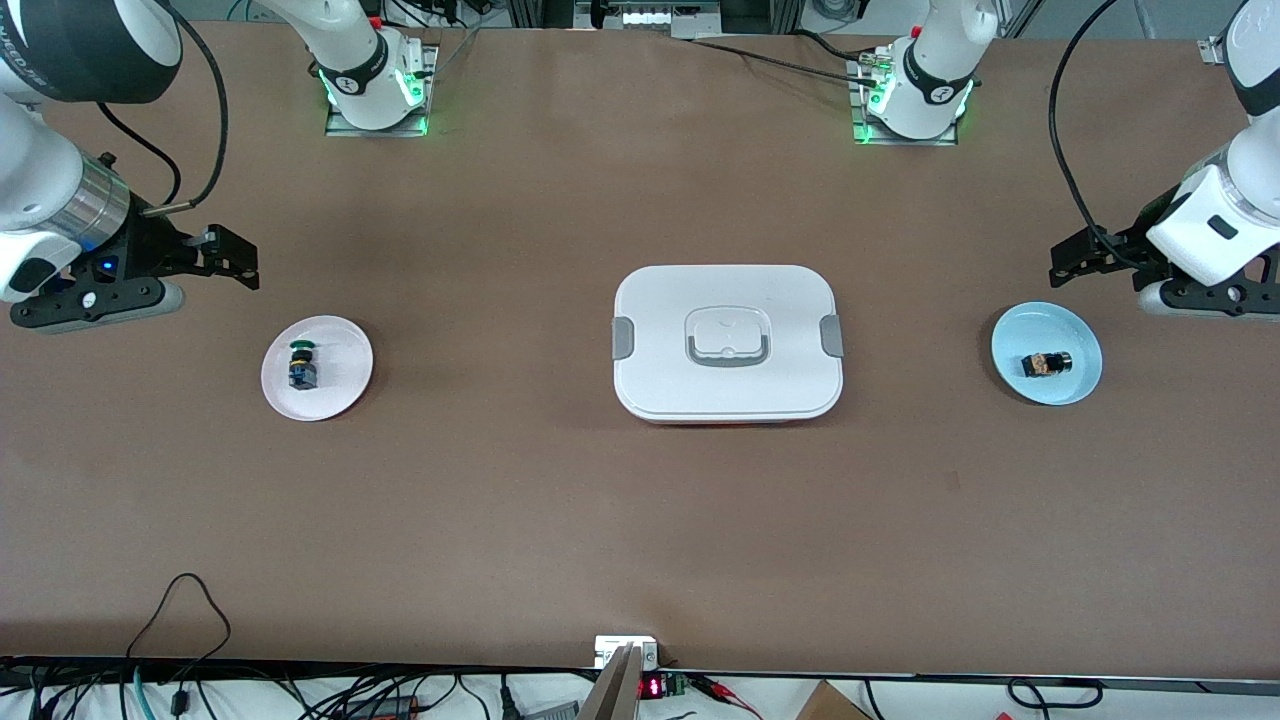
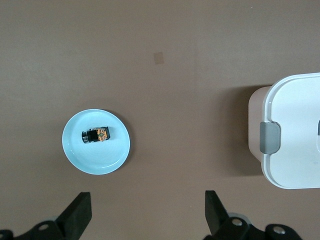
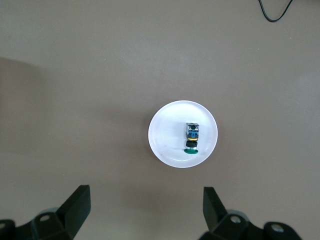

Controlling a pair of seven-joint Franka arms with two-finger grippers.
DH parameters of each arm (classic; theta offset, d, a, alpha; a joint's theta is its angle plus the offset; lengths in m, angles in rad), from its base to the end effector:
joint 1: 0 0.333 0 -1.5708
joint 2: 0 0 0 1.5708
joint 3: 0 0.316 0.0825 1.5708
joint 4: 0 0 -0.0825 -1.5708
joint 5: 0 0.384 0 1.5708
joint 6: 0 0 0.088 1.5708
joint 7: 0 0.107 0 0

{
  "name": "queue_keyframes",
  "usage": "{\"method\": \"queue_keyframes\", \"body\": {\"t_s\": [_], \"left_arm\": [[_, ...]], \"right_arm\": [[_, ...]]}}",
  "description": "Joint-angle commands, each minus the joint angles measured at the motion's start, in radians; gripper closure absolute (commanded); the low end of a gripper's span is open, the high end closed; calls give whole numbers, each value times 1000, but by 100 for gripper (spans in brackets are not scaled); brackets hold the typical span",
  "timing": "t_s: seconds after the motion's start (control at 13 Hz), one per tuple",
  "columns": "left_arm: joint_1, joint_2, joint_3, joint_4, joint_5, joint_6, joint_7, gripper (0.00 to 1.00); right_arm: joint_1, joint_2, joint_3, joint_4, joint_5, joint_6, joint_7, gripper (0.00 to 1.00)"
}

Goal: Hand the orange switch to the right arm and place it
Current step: 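Lower the left gripper over the orange switch on the blue plate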

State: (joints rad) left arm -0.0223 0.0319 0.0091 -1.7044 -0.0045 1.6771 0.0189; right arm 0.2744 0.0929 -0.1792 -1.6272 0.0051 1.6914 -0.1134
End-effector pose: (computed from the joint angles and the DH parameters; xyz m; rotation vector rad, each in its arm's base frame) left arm 0.5663 -0.0080 0.5523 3.1355 -0.0494 -0.0928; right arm 0.5849 0.0605 0.5558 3.1131 0.3256 -0.0427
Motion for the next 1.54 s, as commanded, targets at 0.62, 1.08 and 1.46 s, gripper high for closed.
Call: {"method": "queue_keyframes", "body": {"t_s": [0.62, 1.08, 1.46], "left_arm": [[34, 89, 8, -4, 17, -28, 4, 0], [163, 112, 6, -248, 18, 247, 54, 0], [237, 213, 6, -368, 18, 544, 151, 0]], "right_arm": [[-6, -10, 3, 0, 19, 7, -2, 0], [-6, -7, 4, 7, 18, 7, -2, 0], [-6, -5, 3, 7, 18, 13, -2, 0]]}}
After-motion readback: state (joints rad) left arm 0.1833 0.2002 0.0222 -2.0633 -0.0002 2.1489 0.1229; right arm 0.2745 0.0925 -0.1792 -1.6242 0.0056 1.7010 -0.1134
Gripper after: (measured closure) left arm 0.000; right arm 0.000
